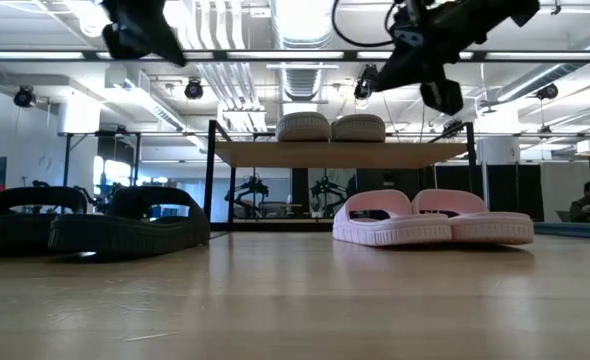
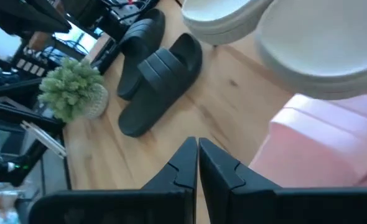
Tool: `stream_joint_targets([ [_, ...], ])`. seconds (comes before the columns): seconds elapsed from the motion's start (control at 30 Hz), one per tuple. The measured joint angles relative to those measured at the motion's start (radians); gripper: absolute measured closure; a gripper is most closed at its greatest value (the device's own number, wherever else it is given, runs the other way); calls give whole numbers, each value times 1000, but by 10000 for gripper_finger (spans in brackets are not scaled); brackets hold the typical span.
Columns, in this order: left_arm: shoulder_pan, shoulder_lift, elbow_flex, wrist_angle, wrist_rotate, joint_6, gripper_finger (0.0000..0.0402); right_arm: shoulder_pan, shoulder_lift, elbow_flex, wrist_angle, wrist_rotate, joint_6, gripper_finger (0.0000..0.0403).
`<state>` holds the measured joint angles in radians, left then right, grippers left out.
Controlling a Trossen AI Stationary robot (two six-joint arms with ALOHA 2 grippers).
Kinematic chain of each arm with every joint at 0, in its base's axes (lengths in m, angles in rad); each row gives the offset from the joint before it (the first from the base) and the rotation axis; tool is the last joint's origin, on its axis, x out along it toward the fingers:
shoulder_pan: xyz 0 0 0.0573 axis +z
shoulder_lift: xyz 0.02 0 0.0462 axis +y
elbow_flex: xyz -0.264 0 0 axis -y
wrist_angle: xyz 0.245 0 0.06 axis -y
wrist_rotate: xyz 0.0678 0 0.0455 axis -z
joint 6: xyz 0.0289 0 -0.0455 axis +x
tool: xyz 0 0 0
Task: Pick and place slides into the shelf
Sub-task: Put the right black slide under the shelf
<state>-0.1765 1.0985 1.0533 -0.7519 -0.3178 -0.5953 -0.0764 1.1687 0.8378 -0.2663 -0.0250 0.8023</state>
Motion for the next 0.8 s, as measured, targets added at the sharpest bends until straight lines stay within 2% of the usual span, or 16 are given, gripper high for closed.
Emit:
stream_joint_targets([
  [0.1,-28,-23,-27,-76,16,71,402,15,52,30,2,0,17,394],
  [0.33,-66,-46,-106,-268,19,78,402,52,189,142,2,0,18,394],
  [0.7,-67,-69,-245,-235,18,77,402,78,385,359,-111,0,10,394],
  [0.8,-66,-91,-302,-191,24,14,402,94,417,383,-128,2,13,394],
])
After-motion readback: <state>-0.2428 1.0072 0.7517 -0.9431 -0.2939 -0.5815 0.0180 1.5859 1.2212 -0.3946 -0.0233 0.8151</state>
